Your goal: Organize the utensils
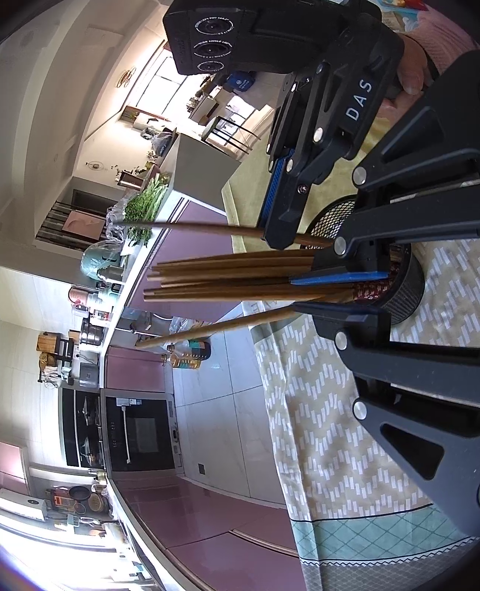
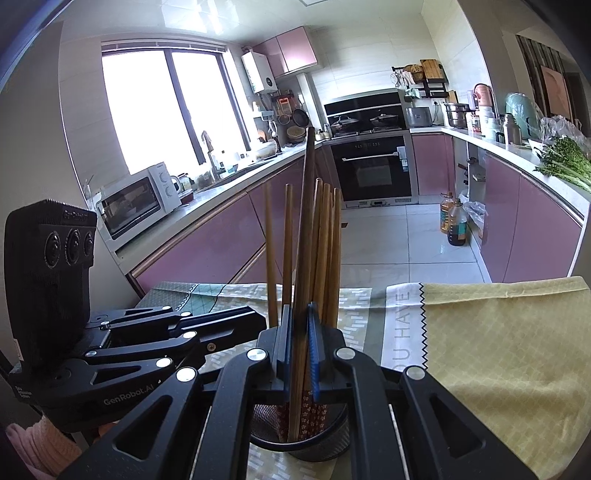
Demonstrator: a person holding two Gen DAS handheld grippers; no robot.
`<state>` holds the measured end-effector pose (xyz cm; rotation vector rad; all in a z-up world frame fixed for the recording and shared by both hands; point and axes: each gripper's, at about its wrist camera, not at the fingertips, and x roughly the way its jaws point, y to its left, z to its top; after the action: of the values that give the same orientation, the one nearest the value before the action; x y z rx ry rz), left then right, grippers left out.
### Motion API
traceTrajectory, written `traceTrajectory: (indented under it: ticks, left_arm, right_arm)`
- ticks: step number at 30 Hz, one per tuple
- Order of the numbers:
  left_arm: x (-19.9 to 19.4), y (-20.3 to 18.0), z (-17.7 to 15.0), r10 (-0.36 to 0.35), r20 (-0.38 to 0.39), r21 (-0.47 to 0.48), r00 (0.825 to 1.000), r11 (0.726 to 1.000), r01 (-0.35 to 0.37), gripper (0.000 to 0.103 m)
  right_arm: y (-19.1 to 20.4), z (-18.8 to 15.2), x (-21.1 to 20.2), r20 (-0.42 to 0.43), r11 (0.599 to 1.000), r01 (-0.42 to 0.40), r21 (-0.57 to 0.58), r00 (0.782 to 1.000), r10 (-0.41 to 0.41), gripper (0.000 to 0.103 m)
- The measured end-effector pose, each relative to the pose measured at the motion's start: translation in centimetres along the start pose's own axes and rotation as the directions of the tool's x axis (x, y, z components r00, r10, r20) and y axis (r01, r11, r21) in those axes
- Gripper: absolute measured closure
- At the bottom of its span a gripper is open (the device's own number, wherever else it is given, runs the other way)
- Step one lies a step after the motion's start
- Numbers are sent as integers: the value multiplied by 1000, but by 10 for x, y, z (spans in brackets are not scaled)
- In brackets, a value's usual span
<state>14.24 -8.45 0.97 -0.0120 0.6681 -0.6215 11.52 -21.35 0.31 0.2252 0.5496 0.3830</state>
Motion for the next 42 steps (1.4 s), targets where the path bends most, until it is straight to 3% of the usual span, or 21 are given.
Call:
traceTrajectory:
  ticks: [2, 4, 8, 11, 13, 14, 16, 21, 29, 35, 38, 42]
  left_arm:
    - [-1, 3, -2, -8, 2, -13, 1000, 1000, 8, 90]
    - [-4, 7, -6, -3, 13, -21, 1000, 1000, 3, 77]
    - [-15, 13, -16, 29, 44, -21, 999, 999, -28, 66]
    - [-33, 15, -25, 71, 100, -13, 992, 997, -70, 44]
    - [-46, 17, -32, 105, 143, -15, 984, 994, -104, 21]
    - [-54, 18, -36, 131, 169, -19, 977, 991, -130, 15]
    - [-68, 20, -43, 175, 212, -25, 962, 984, -174, 6]
    - [-99, 25, -61, 256, 268, -56, 929, 966, -251, 6]
    - [-135, 18, -85, 357, 327, -86, 875, 933, -348, 6]
    - [-157, 13, -100, 391, 372, -112, 842, 919, -377, 6]
    - [-164, 8, -107, 405, 384, -111, 830, 912, -394, 6]
    - [-171, 5, -113, 405, 387, -117, 828, 913, -392, 6]
  right_arm:
    - [-1, -1, -1, -3, 1000, 8, 9, 1000, -8, 93]
    - [-2, -3, -2, -5, 1000, 9, 14, 1000, -9, 89]
    - [0, -8, -10, 0, 1000, 6, 7, 1000, -6, 84]
    - [9, -14, -19, 14, 1000, 11, -22, 1000, -11, 67]
    - [14, -18, -26, 35, 999, 25, -39, 999, -23, 40]
    - [17, -22, -30, 47, 998, 33, -48, 998, -30, 36]
    - [22, -27, -34, 59, 996, 57, -61, 997, -54, 17]
    - [35, -42, -42, 98, 989, 117, -92, 989, -108, 7]
    - [56, -69, -57, 197, 973, 197, -119, 965, -172, 7]
    - [65, -81, -69, 245, 969, 212, -126, 953, -177, 7]
    - [71, -87, -73, 259, 968, 214, -129, 950, -176, 7]
    - [76, -93, -77, 278, 967, 221, -123, 944, -181, 7]
